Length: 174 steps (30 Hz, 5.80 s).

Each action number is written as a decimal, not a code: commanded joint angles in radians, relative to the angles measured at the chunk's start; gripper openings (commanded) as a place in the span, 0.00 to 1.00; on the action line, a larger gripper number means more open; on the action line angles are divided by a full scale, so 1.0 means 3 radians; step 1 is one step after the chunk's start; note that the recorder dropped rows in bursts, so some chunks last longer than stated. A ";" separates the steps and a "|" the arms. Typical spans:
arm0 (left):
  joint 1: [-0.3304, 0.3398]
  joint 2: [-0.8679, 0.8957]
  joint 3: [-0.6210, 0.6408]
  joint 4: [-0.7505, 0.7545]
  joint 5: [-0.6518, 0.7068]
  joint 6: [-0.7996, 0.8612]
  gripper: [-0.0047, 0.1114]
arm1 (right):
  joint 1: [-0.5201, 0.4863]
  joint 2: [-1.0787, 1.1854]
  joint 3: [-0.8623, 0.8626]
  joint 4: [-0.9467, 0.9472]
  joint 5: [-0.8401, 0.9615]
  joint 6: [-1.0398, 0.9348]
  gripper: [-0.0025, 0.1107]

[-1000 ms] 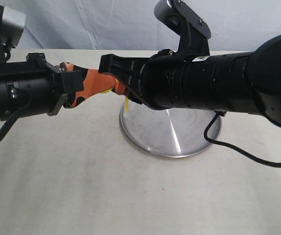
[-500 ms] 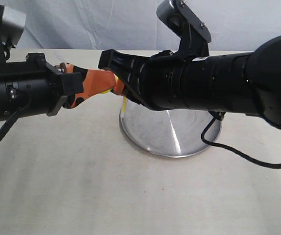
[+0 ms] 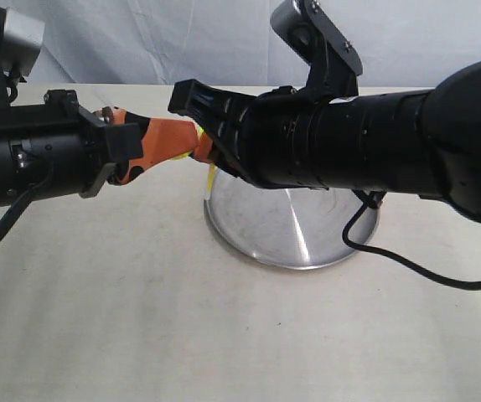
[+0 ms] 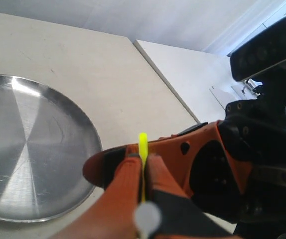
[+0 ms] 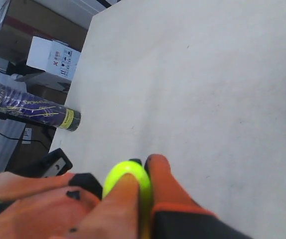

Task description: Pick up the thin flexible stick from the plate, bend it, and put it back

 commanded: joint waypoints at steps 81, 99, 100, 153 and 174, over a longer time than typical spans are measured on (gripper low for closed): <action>-0.0050 0.0049 0.0057 -0.0139 0.0833 0.0003 0.06 | -0.0017 -0.0083 -0.0111 0.0473 -0.1110 0.0951 0.01; -0.0050 -0.0003 -0.0037 -0.0268 0.2189 0.0020 0.47 | -0.0024 -0.0083 0.0201 0.0487 -0.1454 0.0507 0.01; -0.0050 -0.0012 -0.0030 -0.0299 0.2287 0.0020 0.47 | -0.0024 -0.0083 0.0229 0.0502 -0.1479 0.0368 0.01; -0.0050 -0.0225 0.0056 -0.0566 0.2699 0.0673 0.04 | 0.0113 0.0362 -0.0071 0.1587 -0.2954 -0.3826 0.02; -0.0056 -0.1558 0.0214 -0.2259 0.3033 0.2631 0.04 | 0.0885 -0.1927 0.1381 0.1587 -0.2454 -0.3653 0.01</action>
